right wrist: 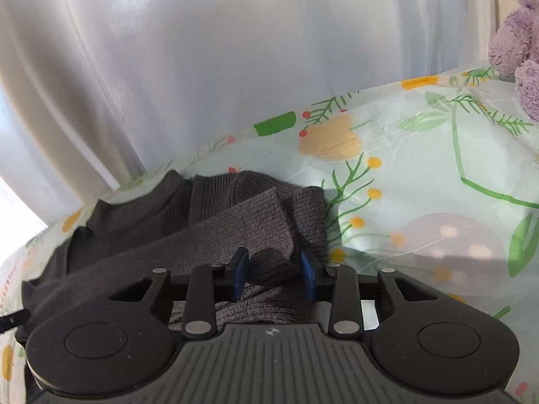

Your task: Fold small clothes

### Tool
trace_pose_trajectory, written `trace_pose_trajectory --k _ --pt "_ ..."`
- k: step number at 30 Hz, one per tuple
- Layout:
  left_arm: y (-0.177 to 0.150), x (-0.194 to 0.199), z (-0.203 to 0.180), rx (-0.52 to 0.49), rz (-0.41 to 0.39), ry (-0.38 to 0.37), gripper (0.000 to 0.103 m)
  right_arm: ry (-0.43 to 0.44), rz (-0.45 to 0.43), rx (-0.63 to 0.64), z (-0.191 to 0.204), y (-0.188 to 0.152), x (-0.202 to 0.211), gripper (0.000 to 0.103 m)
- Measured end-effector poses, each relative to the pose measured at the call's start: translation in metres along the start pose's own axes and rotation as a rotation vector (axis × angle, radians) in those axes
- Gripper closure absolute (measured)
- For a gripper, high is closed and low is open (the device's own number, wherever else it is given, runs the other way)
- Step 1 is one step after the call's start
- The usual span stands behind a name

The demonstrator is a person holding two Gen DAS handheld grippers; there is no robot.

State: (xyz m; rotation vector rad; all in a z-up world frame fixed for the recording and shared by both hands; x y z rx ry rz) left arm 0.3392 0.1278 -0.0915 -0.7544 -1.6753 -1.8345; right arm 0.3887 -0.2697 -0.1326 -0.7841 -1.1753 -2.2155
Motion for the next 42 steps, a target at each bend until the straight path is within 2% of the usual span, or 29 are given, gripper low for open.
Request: trace_pose_trajectory --k 2,5,7,9,13,14,17,20,21,23,24,27,30,33,37,42 --pt "0.000 0.001 0.000 0.004 -0.001 -0.001 0.053 0.005 -0.010 0.040 0.006 -0.001 0.002 0.093" --pt "0.000 0.002 0.001 0.008 0.001 -0.003 0.053 0.048 -0.043 0.033 0.010 0.003 0.010 0.094" --pt "-0.002 -0.001 -0.001 -0.004 0.015 0.011 0.053 0.009 -0.050 0.057 0.009 0.003 0.008 0.094" --pt "-0.006 -0.006 -0.003 -0.043 0.039 0.042 0.046 -0.060 -0.051 0.102 0.006 -0.001 0.000 0.094" --pt "-0.012 -0.008 -0.001 -0.060 0.040 0.049 0.037 -0.103 -0.067 0.184 0.009 -0.005 -0.005 0.093" --pt "-0.014 -0.007 0.002 -0.044 0.051 0.044 0.035 -0.106 -0.059 0.185 0.010 -0.004 -0.005 0.093" --pt "-0.022 0.007 0.007 -0.009 0.078 0.028 0.036 -0.094 -0.029 0.160 0.007 -0.002 -0.002 0.088" --pt "-0.038 0.037 -0.006 -0.087 0.089 -0.037 0.037 -0.042 0.000 0.151 0.008 -0.007 0.019 0.082" --pt "-0.047 0.047 -0.013 -0.116 0.101 -0.067 0.037 0.008 0.037 0.154 0.011 -0.016 0.030 0.076" --pt "-0.076 0.072 -0.032 -0.174 0.144 -0.144 0.037 0.098 0.113 0.171 0.014 -0.040 0.053 0.074" --pt "-0.090 0.084 -0.040 -0.192 0.165 -0.176 0.036 0.143 0.178 0.176 0.014 -0.057 0.065 0.074" --pt "-0.137 0.120 -0.057 -0.224 0.233 -0.228 0.036 0.199 0.314 0.171 0.000 -0.111 0.105 0.074" --pt "-0.176 0.151 -0.062 -0.233 0.276 -0.224 0.033 0.177 0.369 0.135 -0.029 -0.153 0.149 0.073" --pt "-0.202 0.175 -0.060 -0.212 0.309 -0.209 0.033 0.151 0.400 0.054 -0.060 -0.181 0.187 0.073" --pt "-0.220 0.194 -0.055 -0.164 0.323 -0.227 0.033 0.126 0.422 0.017 -0.080 -0.197 0.219 0.073" --pt "-0.223 0.198 -0.035 -0.054 0.313 -0.205 0.037 0.091 0.393 0.002 -0.095 -0.197 0.225 0.073"
Point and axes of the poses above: each gripper's, at about its wrist camera, not at the fingertips, and x roughly against the way its jaws point, z to its left, y to its top, the point moved 8 cm from there along -x, roughly the way its jaws point, and after that the axes turned 15 degrees about -x, right-handed, at the moved point
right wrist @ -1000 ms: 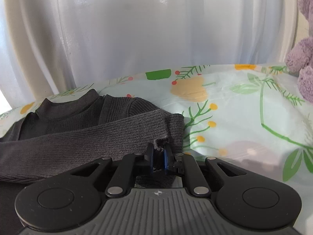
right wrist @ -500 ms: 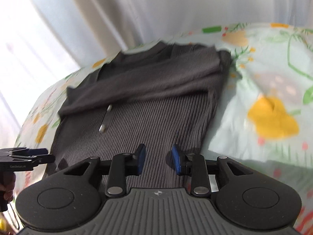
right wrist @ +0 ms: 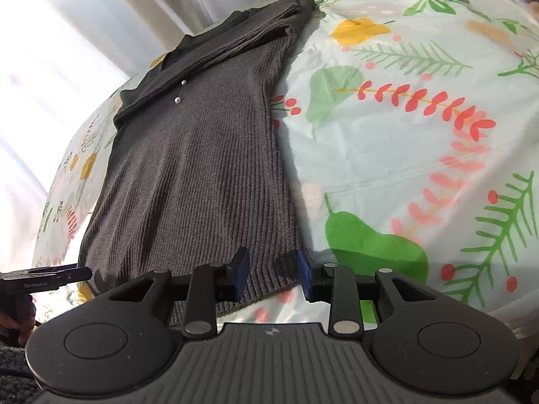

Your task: Fold small clothes

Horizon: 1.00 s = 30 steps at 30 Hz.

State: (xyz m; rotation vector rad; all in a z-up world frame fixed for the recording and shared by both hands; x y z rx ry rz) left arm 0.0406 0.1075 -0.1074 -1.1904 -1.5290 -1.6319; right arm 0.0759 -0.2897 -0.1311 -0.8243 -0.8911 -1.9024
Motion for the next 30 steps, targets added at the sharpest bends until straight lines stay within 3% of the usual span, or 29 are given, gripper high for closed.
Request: trace_pose_trajectory --k 4,6,8,10,12,20,26,30 --pt "-0.001 0.001 0.006 0.042 -0.025 -0.030 0.040 0.025 0.023 -0.032 -0.006 -0.003 -0.002 0.072" --pt "-0.003 0.004 0.007 0.057 -0.020 -0.044 0.060 0.059 0.028 -0.057 -0.008 -0.005 -0.003 0.073" --pt "-0.005 0.004 0.004 0.077 -0.009 -0.106 0.070 0.078 0.036 -0.087 -0.008 -0.004 -0.004 0.078" --pt "-0.006 0.003 0.003 0.081 -0.004 -0.122 0.071 0.102 0.056 -0.124 -0.011 -0.004 -0.006 0.084" --pt "-0.005 0.000 0.003 0.069 0.011 -0.121 0.090 0.126 0.073 -0.164 -0.013 -0.004 -0.008 0.089" --pt "0.005 0.002 0.006 0.116 -0.015 -0.198 0.096 0.193 0.113 -0.287 -0.024 0.000 -0.014 0.098" --pt "0.053 0.025 0.021 0.218 -0.177 -0.254 0.097 0.376 0.068 -0.380 -0.009 0.024 -0.005 0.098" --pt "0.104 0.032 0.037 0.218 -0.283 -0.199 0.097 0.441 -0.008 -0.351 0.020 0.063 -0.009 0.098"
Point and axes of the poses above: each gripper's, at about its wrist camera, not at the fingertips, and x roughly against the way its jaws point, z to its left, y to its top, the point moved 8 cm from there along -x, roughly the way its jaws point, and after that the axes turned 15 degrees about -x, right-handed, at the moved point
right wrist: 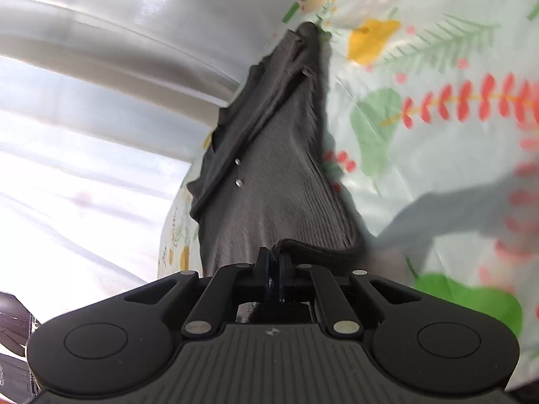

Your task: Fold small clothes

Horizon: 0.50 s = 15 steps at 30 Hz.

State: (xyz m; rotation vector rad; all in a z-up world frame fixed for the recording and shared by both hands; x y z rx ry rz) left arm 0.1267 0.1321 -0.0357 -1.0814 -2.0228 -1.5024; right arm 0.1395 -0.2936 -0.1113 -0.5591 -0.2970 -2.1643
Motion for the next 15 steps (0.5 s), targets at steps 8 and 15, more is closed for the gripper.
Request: trace_pose_trajectory --k 8,15 --pt "0.045 -0.062 0.027 -0.078 -0.053 0.210 0.095 -0.135 -0.152 0.306 0.047 0.056 -0.067 0.098" --pt "0.022 -0.077 0.053 -0.057 -0.026 0.237 0.061 -0.247 -0.226 0.541 0.055 0.071 -0.077 0.063"
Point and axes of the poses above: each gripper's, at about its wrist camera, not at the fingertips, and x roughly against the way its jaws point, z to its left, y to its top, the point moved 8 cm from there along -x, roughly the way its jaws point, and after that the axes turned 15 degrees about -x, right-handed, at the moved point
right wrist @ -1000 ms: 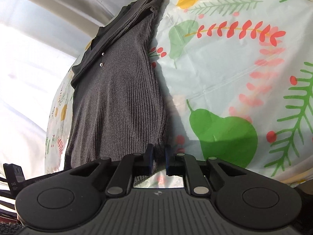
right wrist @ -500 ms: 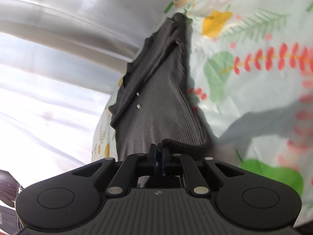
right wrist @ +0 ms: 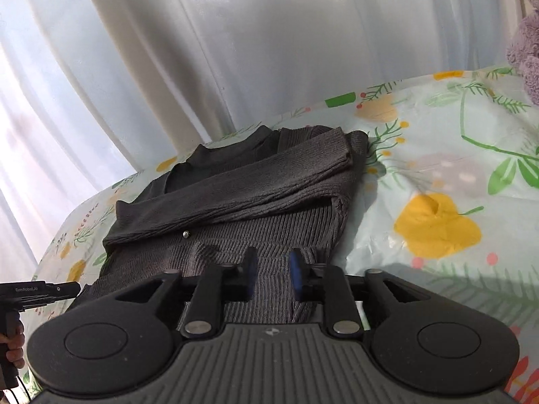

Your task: Fold small clothes

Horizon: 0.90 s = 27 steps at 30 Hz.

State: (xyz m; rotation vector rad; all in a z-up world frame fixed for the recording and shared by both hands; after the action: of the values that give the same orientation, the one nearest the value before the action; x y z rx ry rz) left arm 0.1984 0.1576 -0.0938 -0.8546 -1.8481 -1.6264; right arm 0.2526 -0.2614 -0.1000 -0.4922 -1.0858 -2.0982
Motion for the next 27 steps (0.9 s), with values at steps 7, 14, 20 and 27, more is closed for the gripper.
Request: trace_pose_trajectory --k 7,14,20,27 --pt "-0.003 -0.015 0.000 0.017 0.018 -0.070 0.060 -0.046 0.094 0.108 0.001 -0.013 -0.032 0.063" --pt "0.006 -0.008 -0.013 -0.045 -0.022 -0.060 0.091 -0.063 0.102 0.188 0.011 -0.018 -0.039 0.098" --pt "0.009 -0.014 -0.024 -0.092 0.004 -0.125 0.077 -0.060 0.132 0.131 0.005 -0.016 -0.046 0.095" --pt "0.002 -0.017 -0.024 -0.097 0.022 -0.143 0.077 -0.090 0.111 0.173 0.009 -0.013 -0.036 0.075"
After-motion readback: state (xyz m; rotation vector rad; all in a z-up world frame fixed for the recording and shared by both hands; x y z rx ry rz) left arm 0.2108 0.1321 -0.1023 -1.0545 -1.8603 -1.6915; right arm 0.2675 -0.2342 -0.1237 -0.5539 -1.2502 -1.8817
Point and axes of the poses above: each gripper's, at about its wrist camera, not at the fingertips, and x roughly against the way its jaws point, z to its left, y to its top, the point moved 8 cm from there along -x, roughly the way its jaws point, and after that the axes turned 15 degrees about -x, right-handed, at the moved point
